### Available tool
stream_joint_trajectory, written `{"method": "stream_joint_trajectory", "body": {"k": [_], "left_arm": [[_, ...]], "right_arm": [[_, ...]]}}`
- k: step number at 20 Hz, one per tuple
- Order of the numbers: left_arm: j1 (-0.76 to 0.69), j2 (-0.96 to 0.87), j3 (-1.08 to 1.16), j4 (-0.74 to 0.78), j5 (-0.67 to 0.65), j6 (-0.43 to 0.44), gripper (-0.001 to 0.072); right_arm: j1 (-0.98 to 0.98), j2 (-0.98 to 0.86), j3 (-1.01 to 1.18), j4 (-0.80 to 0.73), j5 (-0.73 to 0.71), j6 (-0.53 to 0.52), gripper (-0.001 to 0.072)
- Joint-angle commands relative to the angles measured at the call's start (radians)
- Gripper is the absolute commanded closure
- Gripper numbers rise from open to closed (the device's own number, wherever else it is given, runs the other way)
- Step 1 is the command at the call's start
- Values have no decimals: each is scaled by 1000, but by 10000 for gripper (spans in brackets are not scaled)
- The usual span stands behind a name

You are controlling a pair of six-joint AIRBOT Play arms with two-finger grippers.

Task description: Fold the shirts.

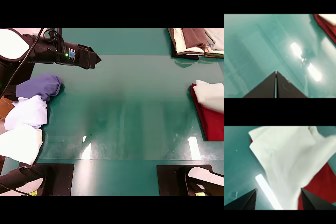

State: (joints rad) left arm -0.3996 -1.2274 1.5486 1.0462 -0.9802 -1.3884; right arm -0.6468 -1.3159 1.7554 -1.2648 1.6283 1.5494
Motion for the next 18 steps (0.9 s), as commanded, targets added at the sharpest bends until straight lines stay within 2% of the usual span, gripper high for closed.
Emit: {"method": "stream_joint_trajectory", "body": {"k": [1, 5, 12, 13, 14, 15, 16, 17, 18], "left_arm": [[-1, 0, 0, 1, -1, 9, 683], [-1, 0, 0, 1, 0, 9, 683], [-1, 0, 0, 8, 22, 8, 682], [-1, 0, 0, 8, 23, 8, 683], [-1, 0, 0, 8, 23, 8, 682], [-1, 0, 0, 8, 23, 8, 682], [-1, 0, 0, 8, 30, 8, 683], [-1, 0, 1, 8, 31, 8, 683], [-1, 0, 1, 8, 31, 8, 683]], "right_arm": [[-10, 3, 0, 8, 50, 6, 94], [106, 31, 1, 151, 3, 5, 99], [594, 105, 2, 153, -185, 5, 101], [652, 105, 2, 152, -192, 5, 136], [705, 105, 2, 142, -193, 4, 227], [755, 104, 2, 137, -193, 0, 359], [797, 105, 2, 137, -196, -13, 549], [826, 105, 2, 137, -197, -23, 692], [847, 104, 2, 137, -197, -24, 693]]}}
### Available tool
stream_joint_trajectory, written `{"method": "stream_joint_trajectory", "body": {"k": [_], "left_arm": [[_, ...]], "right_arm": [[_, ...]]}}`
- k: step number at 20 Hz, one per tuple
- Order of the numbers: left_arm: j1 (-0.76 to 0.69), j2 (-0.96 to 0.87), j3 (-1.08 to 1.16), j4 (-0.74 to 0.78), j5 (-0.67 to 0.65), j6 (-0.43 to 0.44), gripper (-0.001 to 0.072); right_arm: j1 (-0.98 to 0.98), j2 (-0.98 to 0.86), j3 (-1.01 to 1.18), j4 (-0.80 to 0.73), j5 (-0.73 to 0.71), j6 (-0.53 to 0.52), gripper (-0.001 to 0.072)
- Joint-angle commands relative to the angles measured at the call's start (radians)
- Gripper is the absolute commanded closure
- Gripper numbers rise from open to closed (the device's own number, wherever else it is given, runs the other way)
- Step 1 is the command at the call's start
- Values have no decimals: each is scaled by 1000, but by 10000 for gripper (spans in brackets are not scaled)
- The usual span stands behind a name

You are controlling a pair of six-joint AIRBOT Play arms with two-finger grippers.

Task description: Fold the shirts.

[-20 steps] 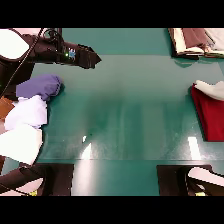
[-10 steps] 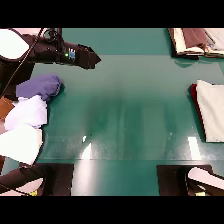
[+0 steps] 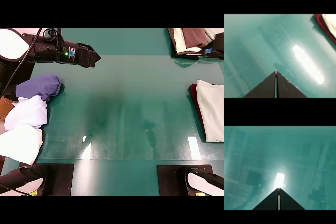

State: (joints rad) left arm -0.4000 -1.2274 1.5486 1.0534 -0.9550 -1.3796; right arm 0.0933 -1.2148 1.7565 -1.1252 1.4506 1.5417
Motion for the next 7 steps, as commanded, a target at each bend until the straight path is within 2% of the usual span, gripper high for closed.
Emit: {"method": "stream_joint_trajectory", "body": {"k": [1, 7], "left_arm": [[0, 0, 1, 0, 5, -1, 683], [0, 0, 1, 0, 5, -1, 683]], "right_arm": [[121, 3, 1, -2, -19, -16, 693], [127, 3, 1, 0, -8, -16, 693]]}}
